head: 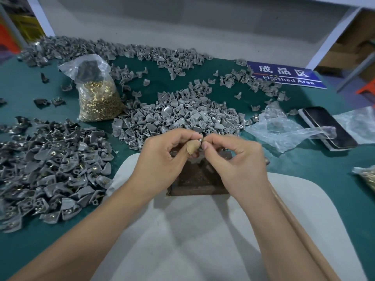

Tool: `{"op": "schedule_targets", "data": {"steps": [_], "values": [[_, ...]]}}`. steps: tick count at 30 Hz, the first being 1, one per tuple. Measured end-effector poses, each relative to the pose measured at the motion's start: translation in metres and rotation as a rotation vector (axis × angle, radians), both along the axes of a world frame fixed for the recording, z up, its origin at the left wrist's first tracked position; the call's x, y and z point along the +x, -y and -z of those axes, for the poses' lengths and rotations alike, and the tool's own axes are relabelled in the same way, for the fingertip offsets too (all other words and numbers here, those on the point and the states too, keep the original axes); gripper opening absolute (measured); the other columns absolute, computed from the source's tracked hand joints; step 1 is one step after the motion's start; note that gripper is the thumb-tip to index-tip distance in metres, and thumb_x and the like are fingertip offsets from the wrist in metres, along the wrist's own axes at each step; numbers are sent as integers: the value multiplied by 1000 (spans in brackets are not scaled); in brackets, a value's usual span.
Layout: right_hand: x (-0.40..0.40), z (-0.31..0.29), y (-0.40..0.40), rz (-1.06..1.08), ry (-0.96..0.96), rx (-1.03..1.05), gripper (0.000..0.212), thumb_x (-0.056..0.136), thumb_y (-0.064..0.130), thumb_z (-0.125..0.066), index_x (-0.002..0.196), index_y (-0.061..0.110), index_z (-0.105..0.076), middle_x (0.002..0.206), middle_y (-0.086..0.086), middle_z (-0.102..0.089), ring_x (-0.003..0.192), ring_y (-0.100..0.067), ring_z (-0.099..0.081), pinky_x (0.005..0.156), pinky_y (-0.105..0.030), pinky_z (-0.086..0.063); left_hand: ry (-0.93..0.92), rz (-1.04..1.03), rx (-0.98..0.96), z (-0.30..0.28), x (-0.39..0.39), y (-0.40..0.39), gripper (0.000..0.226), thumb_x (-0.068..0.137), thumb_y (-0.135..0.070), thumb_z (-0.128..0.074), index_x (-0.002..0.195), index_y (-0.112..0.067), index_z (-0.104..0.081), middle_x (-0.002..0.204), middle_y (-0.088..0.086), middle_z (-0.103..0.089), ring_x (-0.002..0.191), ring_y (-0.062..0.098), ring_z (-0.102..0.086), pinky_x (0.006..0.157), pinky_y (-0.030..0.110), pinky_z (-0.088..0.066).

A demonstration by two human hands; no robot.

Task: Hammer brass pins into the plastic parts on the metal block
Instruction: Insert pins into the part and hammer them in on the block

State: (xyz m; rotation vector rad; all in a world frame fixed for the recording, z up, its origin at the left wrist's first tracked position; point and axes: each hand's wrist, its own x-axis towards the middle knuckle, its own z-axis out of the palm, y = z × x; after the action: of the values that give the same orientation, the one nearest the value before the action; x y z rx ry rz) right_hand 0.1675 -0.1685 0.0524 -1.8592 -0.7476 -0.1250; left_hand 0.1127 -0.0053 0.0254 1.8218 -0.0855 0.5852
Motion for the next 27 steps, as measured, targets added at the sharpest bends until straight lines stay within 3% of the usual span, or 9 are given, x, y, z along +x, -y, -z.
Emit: {"op": "schedule_targets", "data": {"steps": [6, 10, 14, 19, 27], "values": [[1, 1, -1, -12, -75, 50, 17, 90, 4, -72, 84, 17, -79, 66, 20, -64, 63, -3, -60, 64, -9, -41, -9, 8, -17, 0, 1, -1, 16, 96, -14, -69, 105, -27, -71, 90, -11, -76, 82, 11, -73, 75, 23, -58], [-2, 1, -2, 51, -105, 115, 20, 90, 12, -73, 87, 31, -80, 71, 20, -70, 67, -2, -66, 62, -17, -54, -36, 4, -121, -1, 0, 3, 12, 95, -17, -69, 106, -23, -71, 93, -7, -76, 84, 13, -74, 75, 30, -61], [-5, 4, -8, 74, -107, 160, 16, 91, 13, -73, 86, 27, -80, 69, 17, -69, 64, -3, -64, 61, -18, -51, -48, -20, -165, -1, 0, 5, 11, 95, -16, -70, 106, -18, -70, 96, -3, -76, 83, 16, -73, 75, 33, -60], [-6, 4, -8, 67, -105, 182, 17, 91, 11, -72, 84, 25, -79, 67, 17, -68, 64, -4, -63, 61, -16, -50, -34, -20, -227, -1, -1, 10, 12, 95, -16, -70, 105, -11, -69, 92, -1, -77, 78, 13, -73, 70, 23, -57], [-8, 3, -10, 68, -141, 215, 17, 92, 9, -72, 83, 23, -79, 67, 16, -68, 65, 0, -62, 62, -15, -49, -22, -29, -291, -6, -3, 14, 8, 94, -19, -68, 101, -15, -69, 85, -4, -77, 73, 10, -72, 67, 19, -55]]}}
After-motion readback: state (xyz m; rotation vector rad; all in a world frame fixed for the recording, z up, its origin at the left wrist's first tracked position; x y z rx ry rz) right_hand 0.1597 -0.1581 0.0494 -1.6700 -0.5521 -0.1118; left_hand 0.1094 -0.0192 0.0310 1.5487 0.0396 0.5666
